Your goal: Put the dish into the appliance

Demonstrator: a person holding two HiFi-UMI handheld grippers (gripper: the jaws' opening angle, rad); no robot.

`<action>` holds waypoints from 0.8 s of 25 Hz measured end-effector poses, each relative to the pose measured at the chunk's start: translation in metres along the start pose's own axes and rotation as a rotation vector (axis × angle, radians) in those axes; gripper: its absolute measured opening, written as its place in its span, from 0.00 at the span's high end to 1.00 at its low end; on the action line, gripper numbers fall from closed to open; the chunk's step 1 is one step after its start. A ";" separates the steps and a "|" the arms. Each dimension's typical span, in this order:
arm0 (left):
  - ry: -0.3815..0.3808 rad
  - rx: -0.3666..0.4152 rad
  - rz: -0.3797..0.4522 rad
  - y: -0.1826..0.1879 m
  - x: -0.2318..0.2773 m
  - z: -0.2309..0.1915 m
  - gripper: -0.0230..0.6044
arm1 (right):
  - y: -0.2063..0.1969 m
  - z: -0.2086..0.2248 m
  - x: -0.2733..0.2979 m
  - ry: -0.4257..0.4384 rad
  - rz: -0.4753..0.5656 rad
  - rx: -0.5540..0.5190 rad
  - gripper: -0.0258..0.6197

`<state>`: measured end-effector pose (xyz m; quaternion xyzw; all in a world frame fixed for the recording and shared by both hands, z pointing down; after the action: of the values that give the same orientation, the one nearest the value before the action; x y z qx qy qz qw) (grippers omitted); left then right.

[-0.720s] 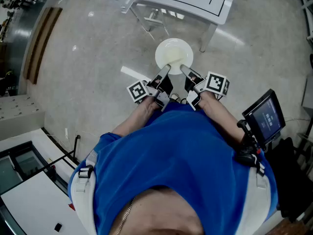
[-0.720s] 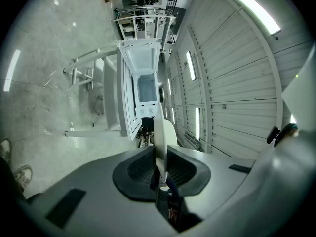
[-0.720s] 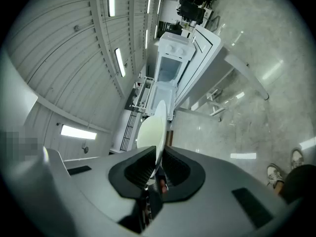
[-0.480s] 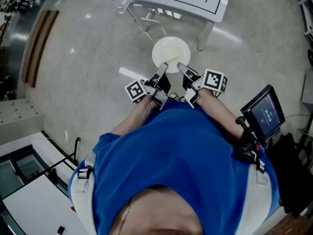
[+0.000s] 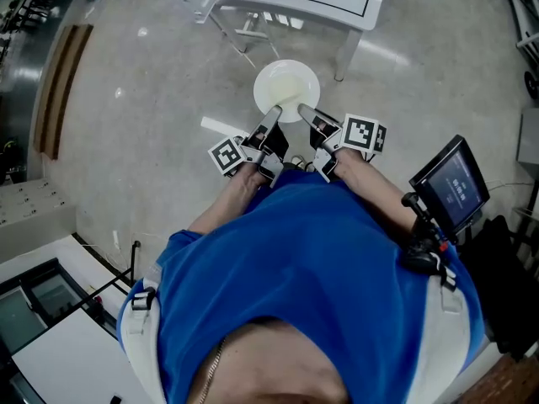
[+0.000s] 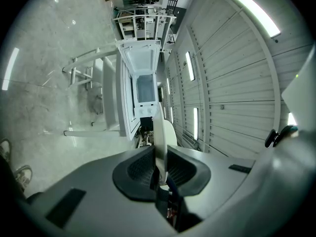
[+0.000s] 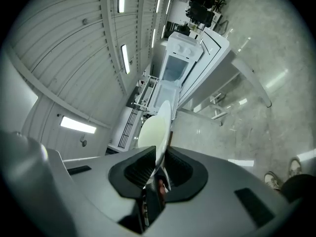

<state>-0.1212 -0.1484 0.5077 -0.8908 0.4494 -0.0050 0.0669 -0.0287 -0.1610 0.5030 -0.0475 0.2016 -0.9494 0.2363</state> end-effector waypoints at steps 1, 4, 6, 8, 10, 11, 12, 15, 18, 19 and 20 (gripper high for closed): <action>0.001 0.001 -0.001 0.000 0.000 0.000 0.86 | 0.000 0.000 0.000 -0.001 0.000 0.000 0.90; 0.002 -0.002 -0.003 0.001 0.000 0.001 0.86 | 0.000 -0.001 0.001 -0.003 0.002 0.003 0.90; 0.001 -0.003 -0.005 0.001 0.000 0.001 0.86 | 0.000 -0.001 0.001 -0.004 0.002 0.003 0.90; 0.002 0.000 -0.007 0.001 0.001 0.000 0.86 | 0.000 0.000 0.001 -0.005 0.001 0.002 0.90; -0.001 -0.001 -0.009 0.001 0.002 0.000 0.86 | 0.000 0.000 0.001 -0.006 0.001 0.001 0.90; -0.002 -0.004 -0.010 0.001 0.002 0.000 0.86 | 0.000 0.000 0.001 -0.007 0.001 0.002 0.90; -0.001 -0.006 -0.010 0.000 0.002 0.000 0.86 | 0.000 0.001 0.000 -0.008 0.001 0.003 0.90; 0.000 -0.003 -0.013 0.000 0.002 -0.001 0.86 | -0.001 0.002 0.000 -0.012 0.002 0.002 0.90; -0.007 0.001 -0.015 0.002 0.005 0.000 0.86 | 0.002 0.003 0.001 -0.010 0.005 -0.005 0.90; -0.009 0.001 -0.016 0.002 0.006 0.000 0.86 | 0.003 0.003 0.001 -0.010 0.007 -0.006 0.90; -0.010 0.001 -0.017 0.002 0.007 0.000 0.86 | 0.004 0.003 0.000 -0.010 0.009 -0.007 0.90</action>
<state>-0.1183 -0.1553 0.5071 -0.8946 0.4413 -0.0015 0.0696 -0.0268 -0.1656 0.5039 -0.0520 0.2041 -0.9473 0.2412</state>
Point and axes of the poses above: the fingertips, and each gripper's own axes: x forward along the fingers, z to its right, y out of its top, the point moved 2 cm from there along -x, backward along the fingers, and after that the axes turned 10 degrees about y, right-handed, at the moved point
